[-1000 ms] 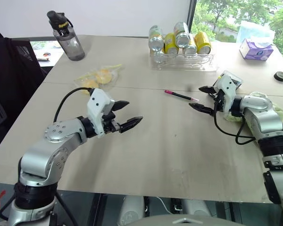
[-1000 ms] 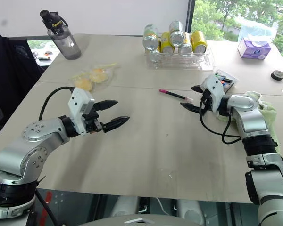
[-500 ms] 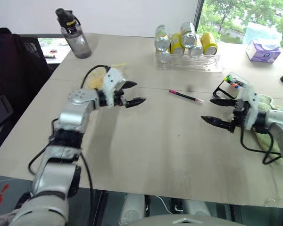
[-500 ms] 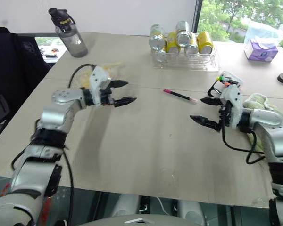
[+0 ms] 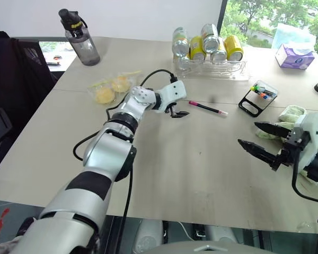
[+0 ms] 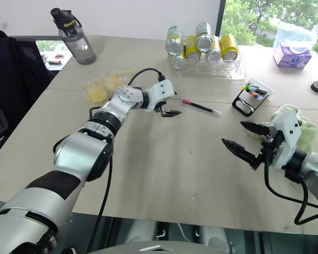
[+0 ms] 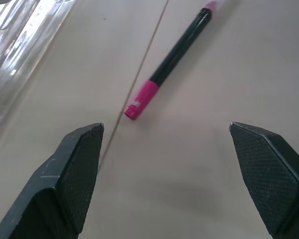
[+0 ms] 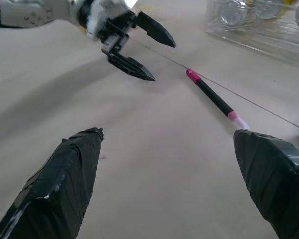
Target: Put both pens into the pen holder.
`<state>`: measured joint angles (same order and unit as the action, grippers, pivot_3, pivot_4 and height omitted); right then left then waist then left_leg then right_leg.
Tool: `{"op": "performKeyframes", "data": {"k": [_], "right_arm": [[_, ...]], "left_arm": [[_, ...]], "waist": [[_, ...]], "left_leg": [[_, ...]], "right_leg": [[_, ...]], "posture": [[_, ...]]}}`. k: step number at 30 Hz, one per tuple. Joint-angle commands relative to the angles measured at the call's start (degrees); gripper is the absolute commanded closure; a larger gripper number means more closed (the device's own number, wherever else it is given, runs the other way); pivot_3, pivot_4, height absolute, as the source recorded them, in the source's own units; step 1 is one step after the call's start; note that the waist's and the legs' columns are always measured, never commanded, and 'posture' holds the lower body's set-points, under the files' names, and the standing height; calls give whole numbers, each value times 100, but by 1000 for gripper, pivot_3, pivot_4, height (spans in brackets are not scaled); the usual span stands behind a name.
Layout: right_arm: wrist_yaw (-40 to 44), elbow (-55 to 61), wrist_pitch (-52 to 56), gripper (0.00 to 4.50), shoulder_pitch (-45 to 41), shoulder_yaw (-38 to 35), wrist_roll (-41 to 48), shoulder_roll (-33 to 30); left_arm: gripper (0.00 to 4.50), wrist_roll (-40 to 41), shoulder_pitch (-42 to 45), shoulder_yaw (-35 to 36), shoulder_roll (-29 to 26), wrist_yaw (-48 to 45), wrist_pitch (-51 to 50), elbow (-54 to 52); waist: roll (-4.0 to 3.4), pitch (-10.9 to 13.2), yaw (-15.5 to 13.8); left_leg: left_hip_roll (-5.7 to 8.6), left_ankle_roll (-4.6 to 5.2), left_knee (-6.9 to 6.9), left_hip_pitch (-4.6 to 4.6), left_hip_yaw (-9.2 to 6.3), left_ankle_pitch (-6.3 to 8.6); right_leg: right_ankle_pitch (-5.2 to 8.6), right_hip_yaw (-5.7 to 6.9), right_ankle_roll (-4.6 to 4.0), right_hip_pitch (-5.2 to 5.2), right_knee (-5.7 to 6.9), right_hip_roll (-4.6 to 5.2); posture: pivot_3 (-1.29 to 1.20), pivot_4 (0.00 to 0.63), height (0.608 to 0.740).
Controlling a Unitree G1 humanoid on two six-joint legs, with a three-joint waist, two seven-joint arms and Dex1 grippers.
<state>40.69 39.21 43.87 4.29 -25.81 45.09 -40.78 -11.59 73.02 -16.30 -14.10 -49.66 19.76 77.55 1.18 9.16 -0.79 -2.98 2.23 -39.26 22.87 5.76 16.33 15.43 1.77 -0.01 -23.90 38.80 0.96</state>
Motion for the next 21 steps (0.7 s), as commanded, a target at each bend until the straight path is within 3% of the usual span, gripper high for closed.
{"op": "performKeyframes", "data": {"k": [1, 10, 16, 21], "right_arm": [[-366, 441, 182, 36, 204, -352, 383, -47], [-849, 731, 105, 36, 520, -393, 524, -3], [-941, 872, 15, 36, 903, -458, 607, 22], [-1070, 733, -62, 36, 679, -221, 472, -52]], "left_arm": [[322, -301, 264, 48, 295, 725, -202, 68], [322, -405, 302, 481, 893, 1626, -1111, 171], [322, -421, 211, 788, 945, 1775, -1375, 173], [322, -76, 272, 1321, 916, 1594, -1363, 124]], "waist": [[1, 0, -3], [2, 1, 12], [2, 1, 12], [2, 0, 13]], "left_leg": [[3, 1, 0, 0, -2, 1], [20, 5, 1, 0, -21, 3], [26, 5, 0, 1, -22, 3], [28, 5, 0, -1, -25, 3]], "right_leg": [[0, 1, 0, 1, 0, 0], [3, 5, 5, 0, 6, 3], [5, 6, 8, 1, 6, 5], [4, 7, 8, 1, 12, 5]], "posture": [[0, 150, 739], [0, 150, 739], [0, 150, 739], [0, 150, 739]]}}
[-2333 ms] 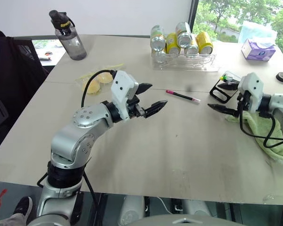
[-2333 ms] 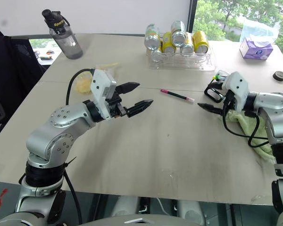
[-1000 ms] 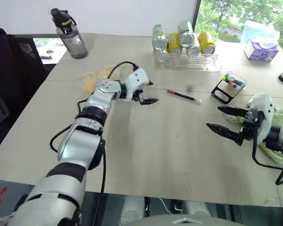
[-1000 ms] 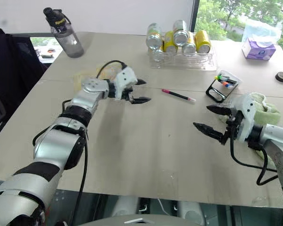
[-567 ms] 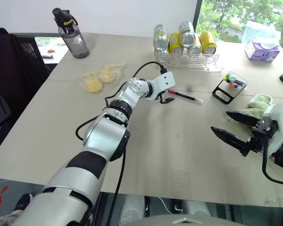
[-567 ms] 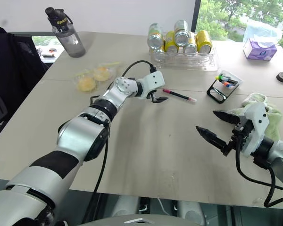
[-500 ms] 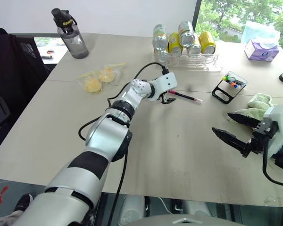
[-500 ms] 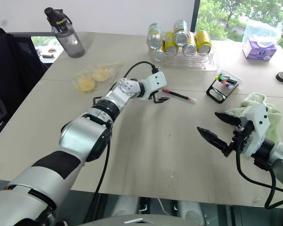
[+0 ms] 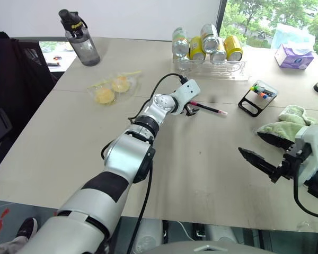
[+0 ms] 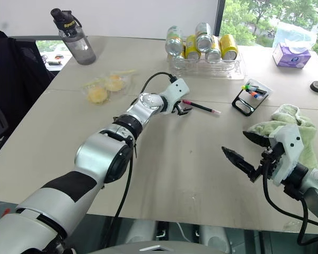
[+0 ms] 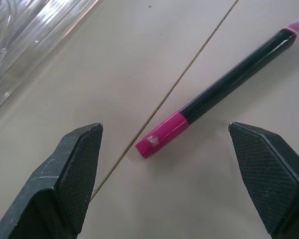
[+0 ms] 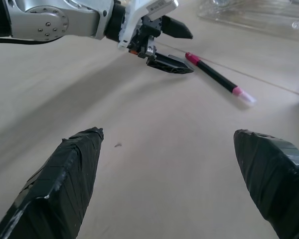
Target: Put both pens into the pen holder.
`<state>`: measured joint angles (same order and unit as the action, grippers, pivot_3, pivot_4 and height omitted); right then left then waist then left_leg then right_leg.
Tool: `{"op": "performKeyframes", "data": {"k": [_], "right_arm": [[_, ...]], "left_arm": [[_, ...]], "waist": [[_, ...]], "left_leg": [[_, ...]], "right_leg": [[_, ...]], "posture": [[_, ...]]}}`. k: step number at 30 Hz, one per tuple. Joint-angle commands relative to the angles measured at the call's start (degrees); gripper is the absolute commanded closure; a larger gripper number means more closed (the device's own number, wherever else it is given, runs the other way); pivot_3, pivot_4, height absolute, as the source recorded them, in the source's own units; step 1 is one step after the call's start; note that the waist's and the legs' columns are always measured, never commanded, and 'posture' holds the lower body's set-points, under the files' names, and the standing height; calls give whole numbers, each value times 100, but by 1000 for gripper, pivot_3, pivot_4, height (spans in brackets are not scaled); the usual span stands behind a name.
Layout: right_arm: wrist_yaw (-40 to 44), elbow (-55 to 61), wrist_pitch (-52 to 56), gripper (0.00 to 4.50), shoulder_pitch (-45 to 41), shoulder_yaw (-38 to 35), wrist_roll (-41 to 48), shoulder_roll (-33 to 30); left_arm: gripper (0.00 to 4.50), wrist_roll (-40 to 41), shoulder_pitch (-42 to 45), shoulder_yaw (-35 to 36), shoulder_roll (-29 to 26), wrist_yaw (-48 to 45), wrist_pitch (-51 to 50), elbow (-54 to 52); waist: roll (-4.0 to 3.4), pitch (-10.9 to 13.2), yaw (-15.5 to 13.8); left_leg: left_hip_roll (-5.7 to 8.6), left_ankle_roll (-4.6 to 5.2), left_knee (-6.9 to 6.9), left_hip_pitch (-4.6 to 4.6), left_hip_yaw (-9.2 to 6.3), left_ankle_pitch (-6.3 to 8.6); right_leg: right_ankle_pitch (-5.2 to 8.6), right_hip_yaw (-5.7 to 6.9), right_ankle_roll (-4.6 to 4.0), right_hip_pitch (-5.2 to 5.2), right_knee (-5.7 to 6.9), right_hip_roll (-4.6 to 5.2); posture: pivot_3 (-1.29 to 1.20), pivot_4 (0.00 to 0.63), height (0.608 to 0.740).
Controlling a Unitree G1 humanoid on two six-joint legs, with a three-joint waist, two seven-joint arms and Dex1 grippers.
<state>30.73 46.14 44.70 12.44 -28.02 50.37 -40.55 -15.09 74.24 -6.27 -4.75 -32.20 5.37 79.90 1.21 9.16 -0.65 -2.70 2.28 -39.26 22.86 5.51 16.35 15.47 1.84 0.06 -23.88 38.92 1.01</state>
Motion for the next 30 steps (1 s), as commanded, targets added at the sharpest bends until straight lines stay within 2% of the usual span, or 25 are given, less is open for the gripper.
{"op": "performKeyframes", "data": {"k": [1, 5, 10, 12, 14, 18, 20, 24, 30], "right_arm": [[-126, -66, -153, 36, -237, 102, -166, -89], [-158, -489, -252, 36, -611, 559, -676, -197], [-71, -1620, -786, 36, -1680, 1528, -1642, -115], [166, -2237, -1071, 36, -2133, 1895, -1956, -71], [507, -3021, -1412, 36, -2701, 2331, -2276, 33], [1195, -4995, -2205, 36, -3967, 2994, -2863, 447], [1596, -6212, -2681, 36, -4755, 3296, -3183, 776], [2055, -8141, -3485, 36, -5892, 3515, -3612, 1367], [1704, -10697, -4517, 36, -7171, 3548, -4307, 2107]], "left_arm": [[322, 398, 182, 458, -53, -378, 127, -138], [322, 838, 214, 852, -375, -1831, 157, -283], [322, 1161, -156, 867, -1392, -3848, 131, -903], [322, 1485, -596, 891, -1836, -4607, -283, -1802], [322, 2002, -1577, 939, -2418, -5127, -1268, -3813], [322, 3020, -4009, 1632, -3535, -4775, -3481, -8020], [322, 3518, -5302, 2429, -3891, -4402, -4539, -9860], [322, 4184, -6463, 3486, -3999, -3551, -5800, -11713], [322, 4802, -7004, 4144, -3939, -2578, -6621, -12670]], "waist": [[-1, 0, -3], [-1, -1, 14], [-4, -2, 155], [-7, -3, 196], [-11, -5, 260], [-6, 0, 370], [-2, 3, 315], [-2, 6, 160], [-2, 5, 128]], "left_leg": [[0, 0, 0, 0, 0, 0], [1, -1, -1, -2, 1, 0], [1, -2, -4, -7, 5, -1], [-1, -3, -4, -14, 7, -2], [-5, -3, -3, -16, 7, -2], [-25, -6, -6, -9, 6, -4], [-25, -6, -5, 1, 6, -3], [-23, -5, -4, -3, 4, -3], [-6, -5, -7, -36, -20, -3]], "right_leg": [[0, 0, 0, 0, 0, 0], [0, 3, 0, 1, 1, -1], [0, -6, -1, 0, 5, -7], [0, -16, -1, 0, 6, -7], [0, -22, -2, 0, 6, -4], [0, -47, -3, -10, -4, 5], [-1, -60, -4, -25, 0, 8], [-2, -47, -5, -21, 9, 17], [-11, -5, -20, 23, 22, 36]], "posture": [[0, 150, 739], [0, 150, 739], [0, 150, 739], [0, 150, 739], [0, 150, 739], [0, 150, 739], [0, 150, 739], [0, 150, 739], [0, 150, 739]]}}
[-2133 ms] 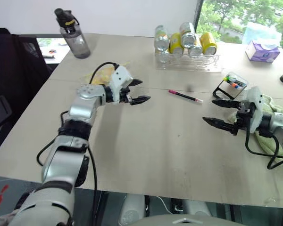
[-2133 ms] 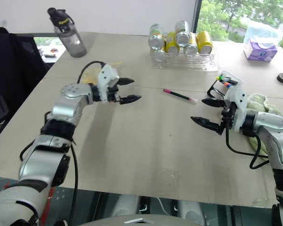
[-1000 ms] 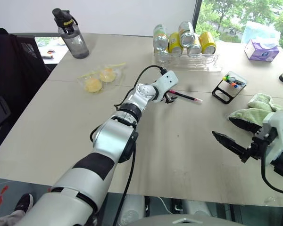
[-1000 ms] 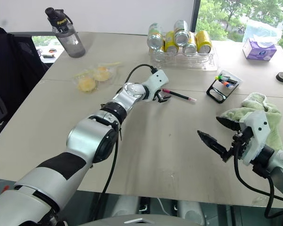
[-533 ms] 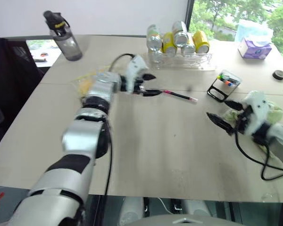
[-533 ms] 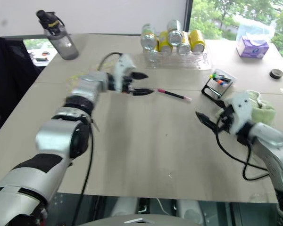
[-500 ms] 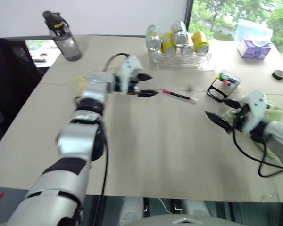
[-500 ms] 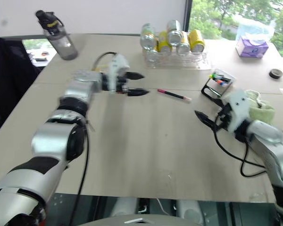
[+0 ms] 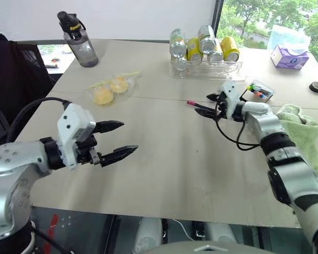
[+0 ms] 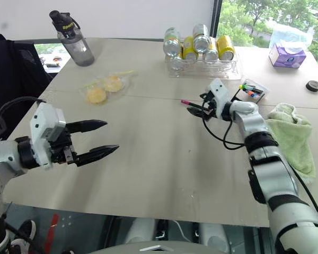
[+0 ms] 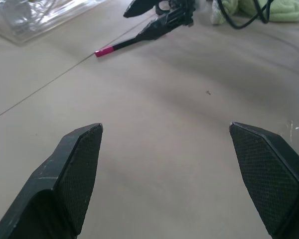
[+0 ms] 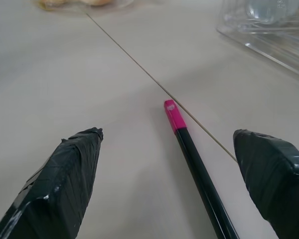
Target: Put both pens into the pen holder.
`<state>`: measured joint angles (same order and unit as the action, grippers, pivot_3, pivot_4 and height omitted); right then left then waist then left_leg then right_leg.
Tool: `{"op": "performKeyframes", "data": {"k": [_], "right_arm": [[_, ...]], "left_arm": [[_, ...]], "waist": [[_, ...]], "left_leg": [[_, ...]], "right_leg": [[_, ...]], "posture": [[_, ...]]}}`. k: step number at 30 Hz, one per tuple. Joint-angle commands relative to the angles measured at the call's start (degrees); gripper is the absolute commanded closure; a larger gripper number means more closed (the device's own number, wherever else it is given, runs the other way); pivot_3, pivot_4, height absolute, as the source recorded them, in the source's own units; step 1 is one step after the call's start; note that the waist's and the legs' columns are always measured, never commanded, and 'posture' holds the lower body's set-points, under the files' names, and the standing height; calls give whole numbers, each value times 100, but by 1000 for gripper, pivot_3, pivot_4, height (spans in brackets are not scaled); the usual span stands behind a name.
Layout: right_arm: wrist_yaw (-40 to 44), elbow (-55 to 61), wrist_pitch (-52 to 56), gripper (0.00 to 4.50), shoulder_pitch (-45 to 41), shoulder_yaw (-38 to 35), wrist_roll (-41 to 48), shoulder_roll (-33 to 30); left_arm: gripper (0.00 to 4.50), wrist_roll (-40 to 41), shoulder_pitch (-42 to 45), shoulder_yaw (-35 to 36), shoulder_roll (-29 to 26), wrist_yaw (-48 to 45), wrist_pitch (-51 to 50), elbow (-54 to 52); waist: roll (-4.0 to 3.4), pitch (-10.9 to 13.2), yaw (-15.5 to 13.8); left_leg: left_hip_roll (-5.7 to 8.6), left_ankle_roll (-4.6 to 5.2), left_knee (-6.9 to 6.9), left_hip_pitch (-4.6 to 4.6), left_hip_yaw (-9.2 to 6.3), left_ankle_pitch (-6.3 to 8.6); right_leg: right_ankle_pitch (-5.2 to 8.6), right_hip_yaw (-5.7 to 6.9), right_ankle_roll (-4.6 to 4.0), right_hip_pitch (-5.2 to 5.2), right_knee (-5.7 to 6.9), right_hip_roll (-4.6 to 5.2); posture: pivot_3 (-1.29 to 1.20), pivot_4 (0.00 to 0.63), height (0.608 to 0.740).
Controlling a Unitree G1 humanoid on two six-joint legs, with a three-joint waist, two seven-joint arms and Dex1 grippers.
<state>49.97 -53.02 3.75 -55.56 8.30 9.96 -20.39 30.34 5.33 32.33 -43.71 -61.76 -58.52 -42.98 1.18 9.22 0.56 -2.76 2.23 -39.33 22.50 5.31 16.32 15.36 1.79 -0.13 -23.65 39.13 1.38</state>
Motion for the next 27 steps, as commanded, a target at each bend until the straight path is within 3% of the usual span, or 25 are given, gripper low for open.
{"op": "performKeyframes", "data": {"k": [1, 6, 14, 16, 21, 27], "right_arm": [[-303, -1039, -439, 36, -488, -86, -368, 141], [-503, -1754, -254, 36, -800, -32, -845, 196], [-392, -1798, -273, 3863, -789, -132, -1090, 147], [-364, -1734, -370, 4498, -740, -185, -1087, 104], [441, -1114, -669, 4495, -483, -469, -712, 56], [1363, 1974, 902, 4495, 690, -787, 539, 111]], "left_arm": [[322, 331, -162, 319, -68, 471, -268, -434], [322, 744, -215, 427, -199, 842, -372, -514], [322, 1076, -225, 173, -460, 1166, -157, -282], [322, 1099, -220, 49, -535, 1193, -67, -183], [322, 1112, -99, -621, -379, 1563, 46, -103], [322, 1958, 814, -1019, 1769, 3211, -82, 552]], "waist": [[0, 0, 13], [-2, 1, 40], [-6, -1, 57], [-5, -1, 56], [-6, -1, 41], [-14, 0, 22]], "left_leg": [[1, 0, 0, -1, 0, 0], [3, -3, 3, -1, -4, -1], [4, -5, 5, -5, -6, -2], [5, -5, 5, -6, -6, -2], [5, -5, 8, -4, -7, -2], [5, -4, 8, 8, -18, -2]], "right_leg": [[0, 0, 0, 1, 2, 2], [0, 5, -1, -1, 8, 7], [0, 6, -2, 0, 9, 12], [0, 6, -2, 0, 10, 13], [0, 9, -2, -1, 7, 15], [-2, 19, 1, -2, 5, 16]], "posture": [[0, 150, 739], [0, 150, 739], [0, 150, 739], [0, 150, 739], [0, 150, 739], [0, 150, 739]]}}
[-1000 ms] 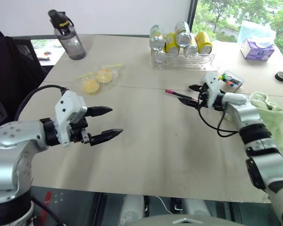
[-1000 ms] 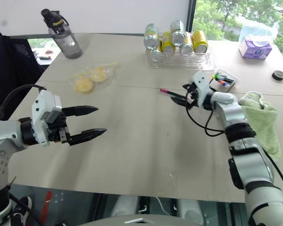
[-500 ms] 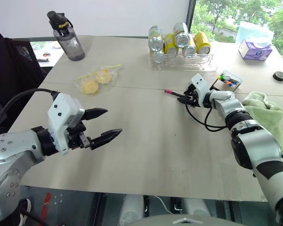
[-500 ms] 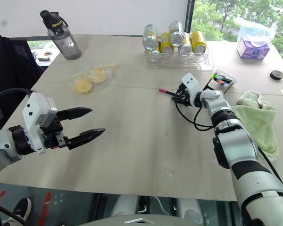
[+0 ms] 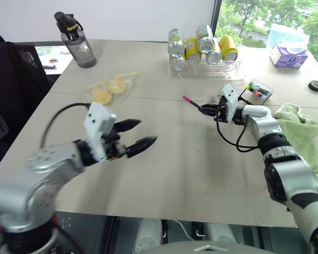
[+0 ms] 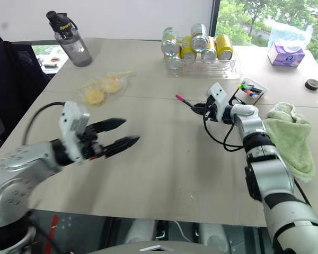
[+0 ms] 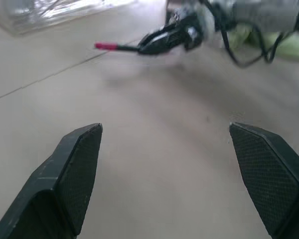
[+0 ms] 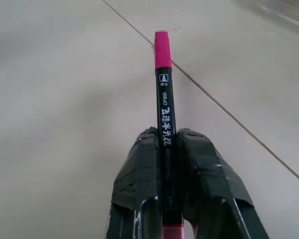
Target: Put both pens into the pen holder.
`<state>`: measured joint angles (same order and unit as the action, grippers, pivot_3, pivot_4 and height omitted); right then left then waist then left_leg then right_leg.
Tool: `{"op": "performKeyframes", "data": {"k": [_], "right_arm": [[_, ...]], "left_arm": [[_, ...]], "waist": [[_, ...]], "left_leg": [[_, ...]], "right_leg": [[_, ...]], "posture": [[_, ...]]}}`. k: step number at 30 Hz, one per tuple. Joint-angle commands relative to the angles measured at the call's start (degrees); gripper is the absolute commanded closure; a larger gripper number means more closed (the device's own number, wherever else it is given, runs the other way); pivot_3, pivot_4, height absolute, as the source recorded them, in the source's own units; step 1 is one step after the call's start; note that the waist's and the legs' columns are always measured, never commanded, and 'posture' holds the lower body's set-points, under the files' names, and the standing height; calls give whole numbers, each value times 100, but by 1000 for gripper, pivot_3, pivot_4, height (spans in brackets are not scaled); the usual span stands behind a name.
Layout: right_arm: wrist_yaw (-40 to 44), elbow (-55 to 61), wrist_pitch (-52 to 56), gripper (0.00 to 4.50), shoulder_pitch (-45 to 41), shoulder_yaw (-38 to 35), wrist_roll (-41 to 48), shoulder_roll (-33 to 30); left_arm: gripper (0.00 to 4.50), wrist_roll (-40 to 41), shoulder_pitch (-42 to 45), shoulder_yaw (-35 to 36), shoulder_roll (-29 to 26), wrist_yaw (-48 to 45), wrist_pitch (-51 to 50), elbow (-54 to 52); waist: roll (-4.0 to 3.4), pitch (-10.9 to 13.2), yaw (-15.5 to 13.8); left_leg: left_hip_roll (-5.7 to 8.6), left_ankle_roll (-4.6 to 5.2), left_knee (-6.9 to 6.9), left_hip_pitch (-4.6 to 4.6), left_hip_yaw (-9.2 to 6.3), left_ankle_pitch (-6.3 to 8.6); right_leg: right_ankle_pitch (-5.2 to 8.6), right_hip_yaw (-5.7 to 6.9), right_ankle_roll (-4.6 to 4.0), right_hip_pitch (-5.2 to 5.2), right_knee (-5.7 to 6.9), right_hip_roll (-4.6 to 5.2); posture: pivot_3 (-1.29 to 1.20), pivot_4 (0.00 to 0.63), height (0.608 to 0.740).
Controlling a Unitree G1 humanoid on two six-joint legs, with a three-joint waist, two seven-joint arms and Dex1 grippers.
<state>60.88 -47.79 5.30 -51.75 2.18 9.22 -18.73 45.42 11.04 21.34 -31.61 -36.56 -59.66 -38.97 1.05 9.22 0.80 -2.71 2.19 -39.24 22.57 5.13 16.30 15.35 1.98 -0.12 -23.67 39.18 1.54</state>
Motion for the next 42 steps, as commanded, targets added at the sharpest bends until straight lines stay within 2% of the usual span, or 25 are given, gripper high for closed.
{"op": "performKeyframes", "data": {"k": [1, 4, 9, 16, 22, 25, 29, 31, 32, 33, 36, 39, 42], "right_arm": [[239, 2134, 1176, 4495, 568, -208, 874, -58], [-96, 3623, 2198, 4495, 1133, -316, 1474, -22], [-522, 5065, 3187, 4495, 1735, -418, 2264, 47], [-890, 5883, 3581, 4495, 2104, -280, 2717, 156], [-963, 6107, 3628, 4495, 2245, -105, 2778, 91], [-948, 6163, 3635, 4495, 2310, -41, 2812, 36], [-953, 6169, 3619, 4495, 2324, 12, 2803, -5], [-886, 6171, 3661, 4495, 2303, 95, 2781, -97], [-808, 6187, 3702, 3995, 2278, 196, 2738, -203], [-761, 6201, 3726, 3473, 2261, 273, 2716, -281], [-753, 6196, 3832, 2203, 2152, 502, 2598, -493], [-958, 6095, 4208, 716, 1912, 687, 2470, -634], [-974, 6174, 4535, 716, 1713, 815, 2516, -683]], "left_arm": [[322, 656, 333, 92, 966, 1007, 48, 266], [322, 1024, 445, 111, 1695, 1603, 171, 473], [322, 1846, 809, 283, 2283, 2293, 378, 1069], [322, 1975, 980, -431, 2289, 2260, 473, 1351], [322, 1939, 1118, -643, 2110, 2041, 726, 1567], [1079, 2047, 1111, -638, 2051, 1947, 830, 1555], [2990, 2007, 1066, -724, 1890, 1840, 905, 1508], [3579, 1939, 1082, -784, 1791, 1774, 939, 1500], [4122, 1851, 1114, -860, 1668, 1681, 934, 1489], [4458, 1800, 1133, -914, 1576, 1614, 937, 1484], [4500, 1329, 1148, -1296, 1044, 1196, 973, 1439], [4500, 874, 1185, -1662, 516, 739, 1083, 1415], [4500, 479, 1289, -1955, 186, 392, 1217, 1444]], "waist": [[-3, -1, -12], [-2, -2, -4], [-2, -2, -18], [-1, -2, -17], [-1, -2, -8], [-1, -2, -13], [0, -2, -13], [0, -1, -14], [0, -1, -15], [0, -1, -21], [0, -1, -16], [-1, 0, -3], [-1, 0, -11]], "left_leg": [[0, 0, 0, 1, -1, 0], [0, 0, 2, 7, -12, 0], [1, 0, 0, 6, -18, 0], [14, 1, -2, 8, -21, 0], [14, 1, -2, 8, -24, 0], [14, 1, -2, 8, -25, 0], [14, 1, -1, 12, -26, 0], [14, 1, -1, 11, -27, 0], [14, 1, 0, 12, -27, 0], [14, 1, 0, 12, -27, 0], [15, 1, 0, 13, -28, 0], [15, 1, 3, 12, -28, 0], [14, 1, 4, 14, -30, 0]], "right_leg": [[0, 1, 0, -1, 0, 0], [0, 9, 0, -1, -6, 1], [0, 14, 0, 0, -2, 1], [0, 13, 0, 0, -5, 0], [1, 13, 0, 0, -6, -4], [1, 13, 0, 0, -9, -5], [1, 13, 0, 1, -15, -5], [1, 14, 0, 1, -15, -5], [1, 14, 0, 1, -16, -6], [1, 15, 1, 1, -18, -6], [1, 15, 1, 1, -19, -6], [2, 14, 0, 0, -18, -9], [2, 15, 0, -1, -22, -9]], "posture": [[0, 150, 739], [0, 150, 739], [0, 150, 739], [0, 150, 739], [0, 150, 739], [0, 150, 739], [0, 150, 739], [0, 150, 739], [0, 150, 739], [0, 150, 739], [0, 150, 739], [0, 150, 739], [0, 150, 739]]}}
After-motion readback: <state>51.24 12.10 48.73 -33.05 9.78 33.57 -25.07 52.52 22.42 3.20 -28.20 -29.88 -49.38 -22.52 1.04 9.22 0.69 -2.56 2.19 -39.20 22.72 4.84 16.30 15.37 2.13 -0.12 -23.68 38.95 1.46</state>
